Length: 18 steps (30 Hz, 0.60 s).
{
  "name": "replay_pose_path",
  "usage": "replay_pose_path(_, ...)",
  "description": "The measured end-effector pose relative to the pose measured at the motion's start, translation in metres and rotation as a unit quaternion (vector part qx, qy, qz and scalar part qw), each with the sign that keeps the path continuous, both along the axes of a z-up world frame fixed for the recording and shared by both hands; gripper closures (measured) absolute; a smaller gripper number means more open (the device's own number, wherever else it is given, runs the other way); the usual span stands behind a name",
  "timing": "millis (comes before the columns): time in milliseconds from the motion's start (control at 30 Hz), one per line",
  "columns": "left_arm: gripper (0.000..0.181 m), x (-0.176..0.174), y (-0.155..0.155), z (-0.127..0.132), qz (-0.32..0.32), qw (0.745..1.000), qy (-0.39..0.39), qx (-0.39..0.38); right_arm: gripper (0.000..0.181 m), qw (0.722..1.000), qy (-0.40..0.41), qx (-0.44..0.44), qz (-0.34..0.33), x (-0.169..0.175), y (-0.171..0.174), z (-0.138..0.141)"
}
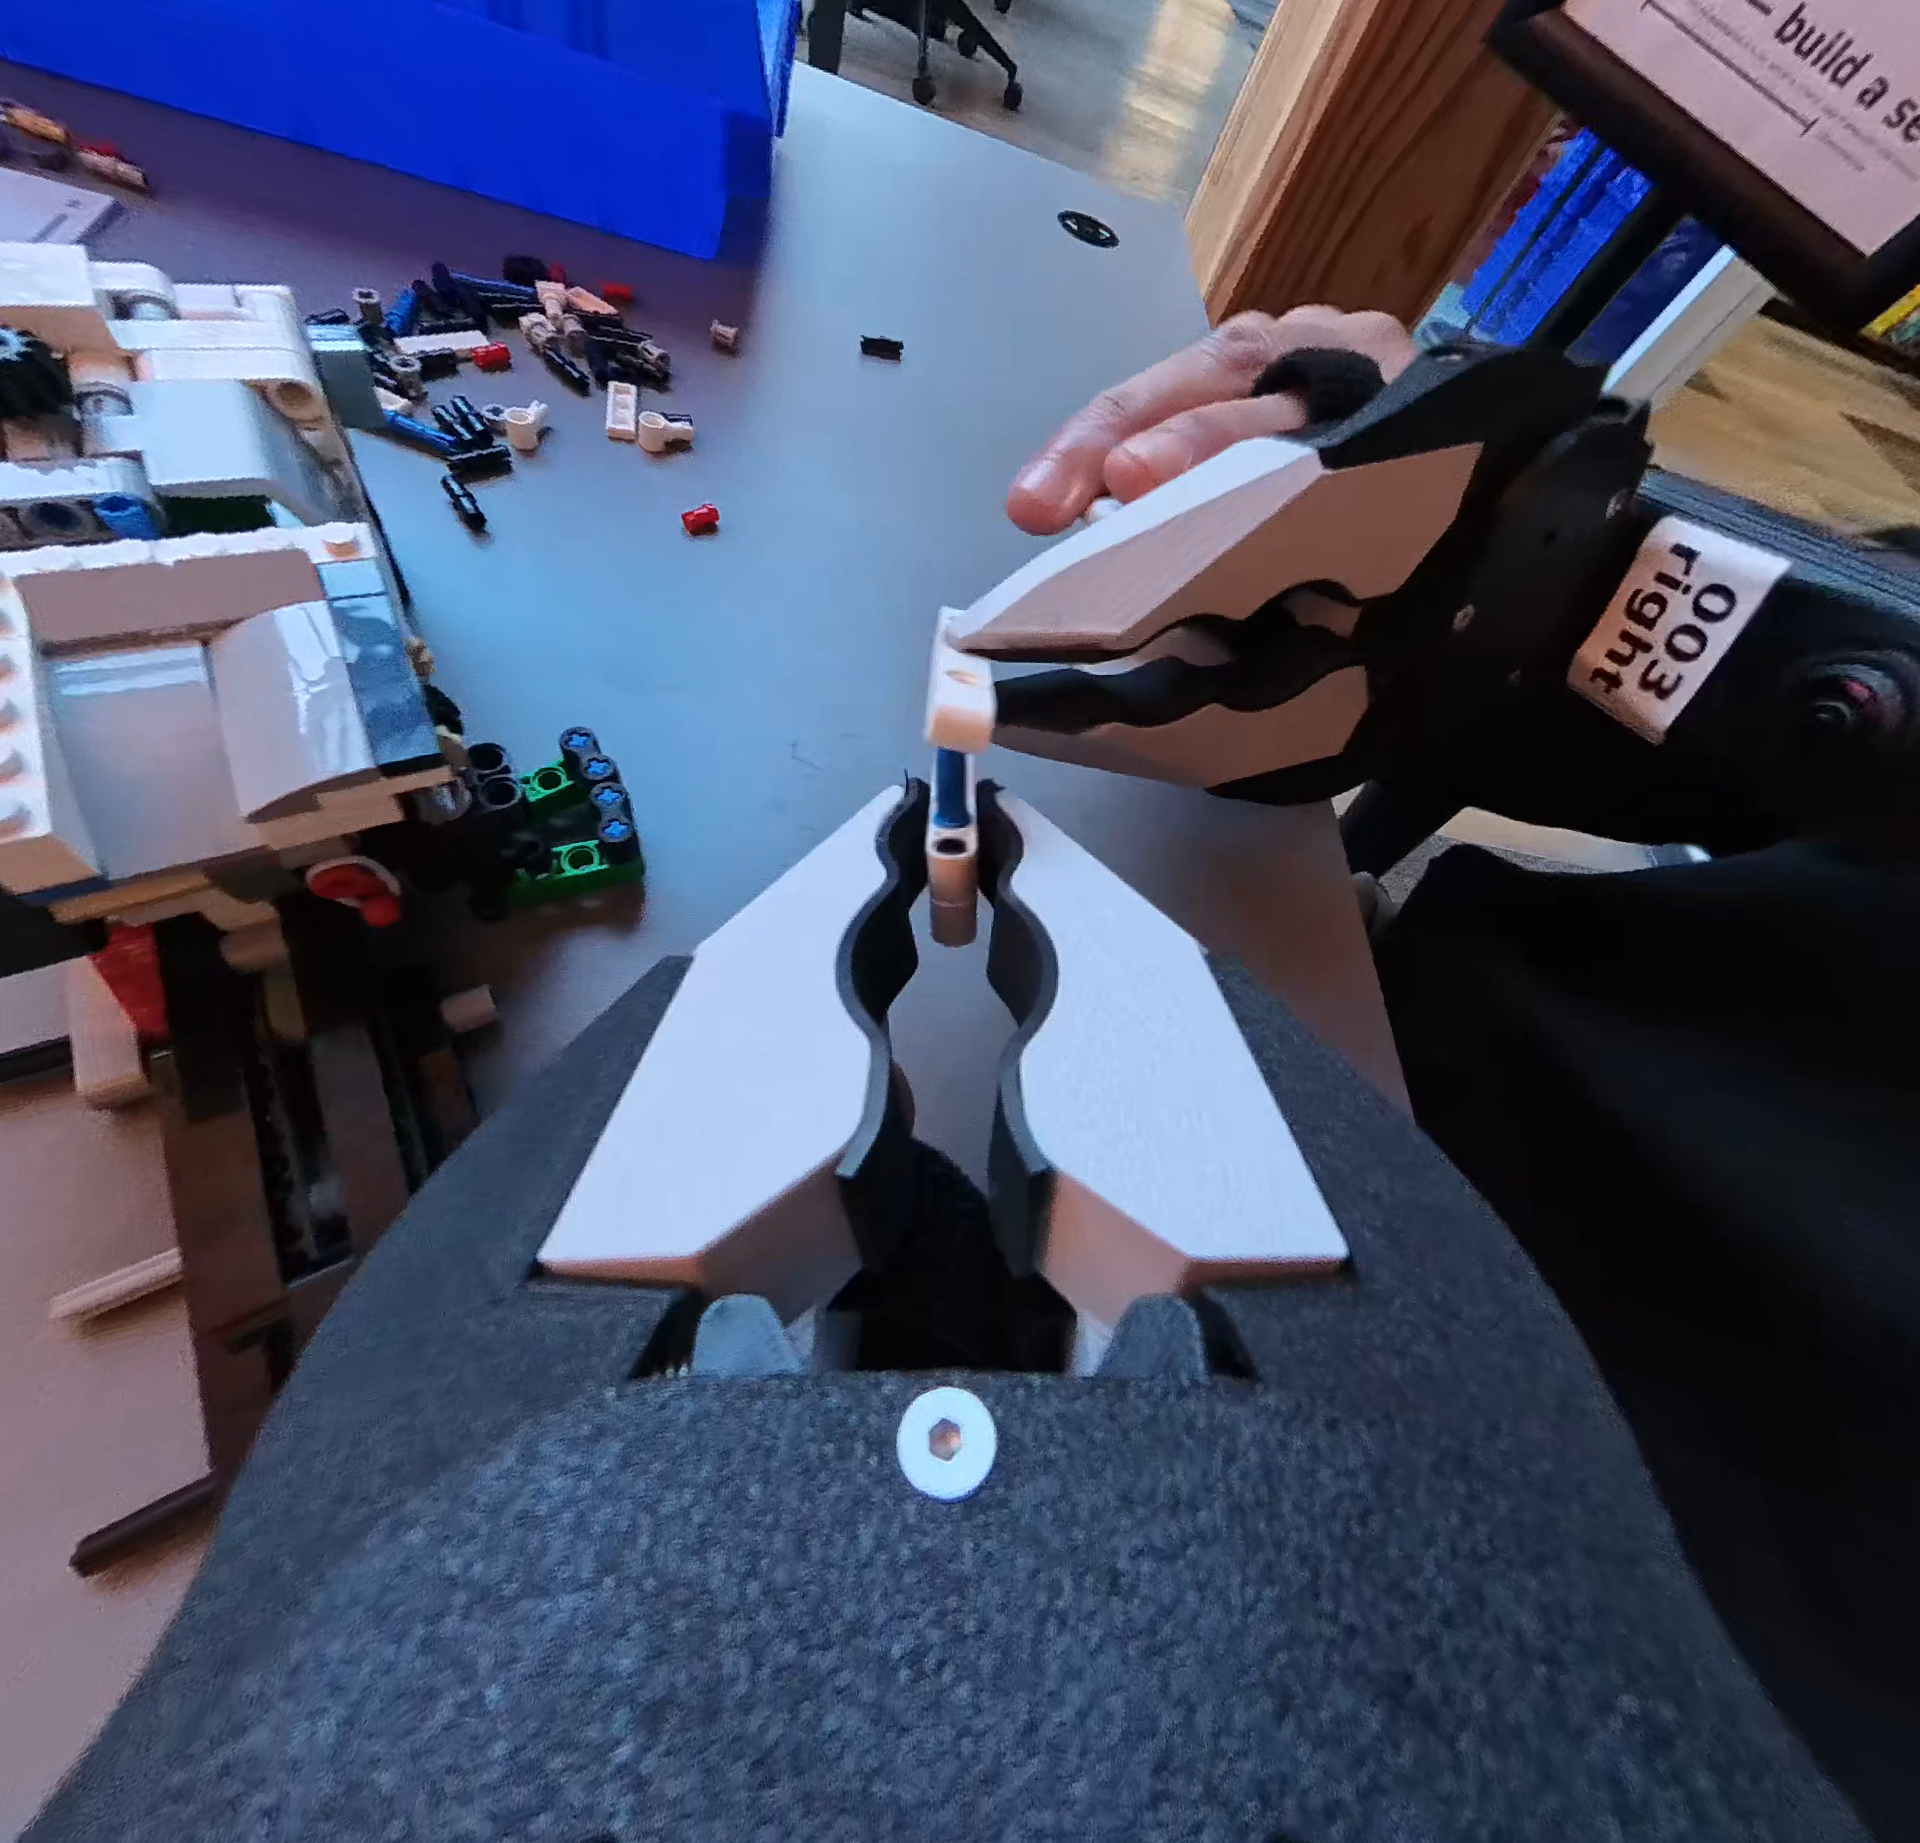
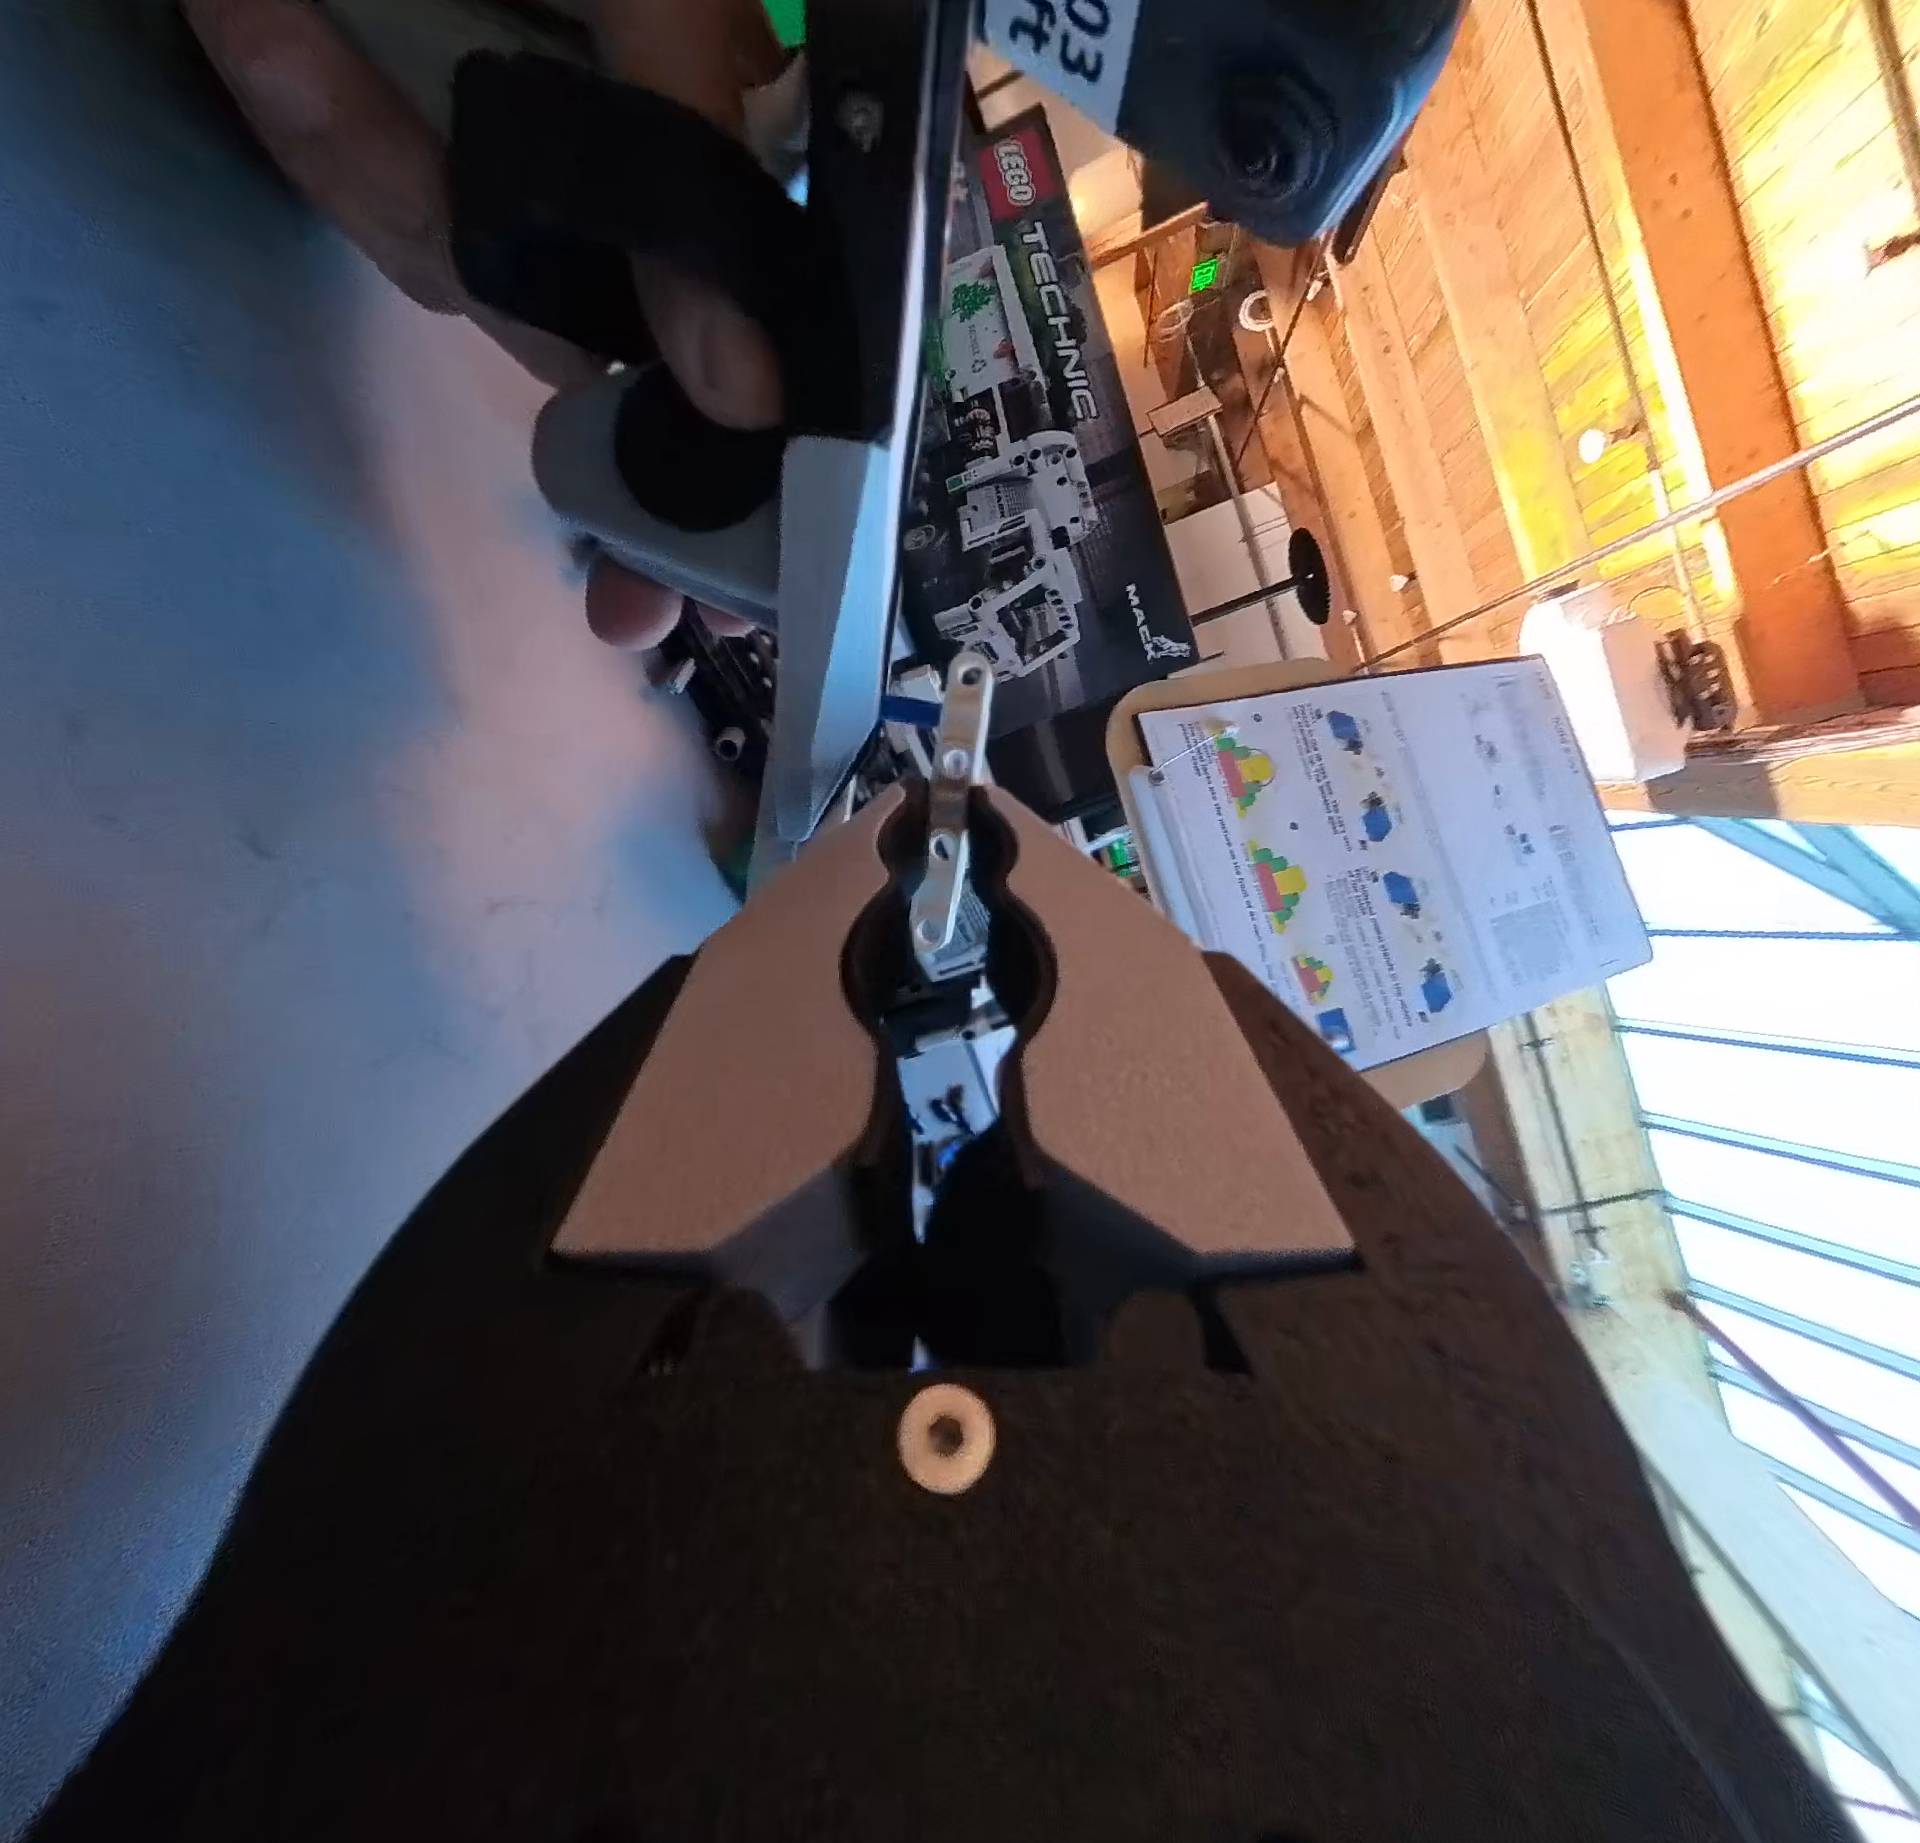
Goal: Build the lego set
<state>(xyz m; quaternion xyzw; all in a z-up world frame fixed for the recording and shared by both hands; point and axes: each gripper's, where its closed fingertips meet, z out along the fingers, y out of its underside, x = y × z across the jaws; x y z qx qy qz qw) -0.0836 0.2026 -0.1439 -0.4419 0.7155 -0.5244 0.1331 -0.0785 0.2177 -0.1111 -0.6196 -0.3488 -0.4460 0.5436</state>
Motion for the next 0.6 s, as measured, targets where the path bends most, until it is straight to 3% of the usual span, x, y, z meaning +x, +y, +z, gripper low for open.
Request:
replay_pose_path(133,0.175,-0.001,-0.002,-0.006,-0.003,1.000,0.003,0.027,0.175,1.000,-0.015,-0.014,-0.007,0.001,0.000,-0.006)
replay_pose_path(300,0.175,0.002,0.005,-0.018,0.012,0.991,-0.024,0.134,0.175,0.999,-0.022,-0.034,0.001,-0.002,-0.002,-0.014)
replay_pose_path(600,0.175,0.000,0.003,-0.017,-0.002,0.989,-0.040,0.145,0.175,0.999,-0.030,-0.032,0.018,-0.010,-0.002,-0.014)
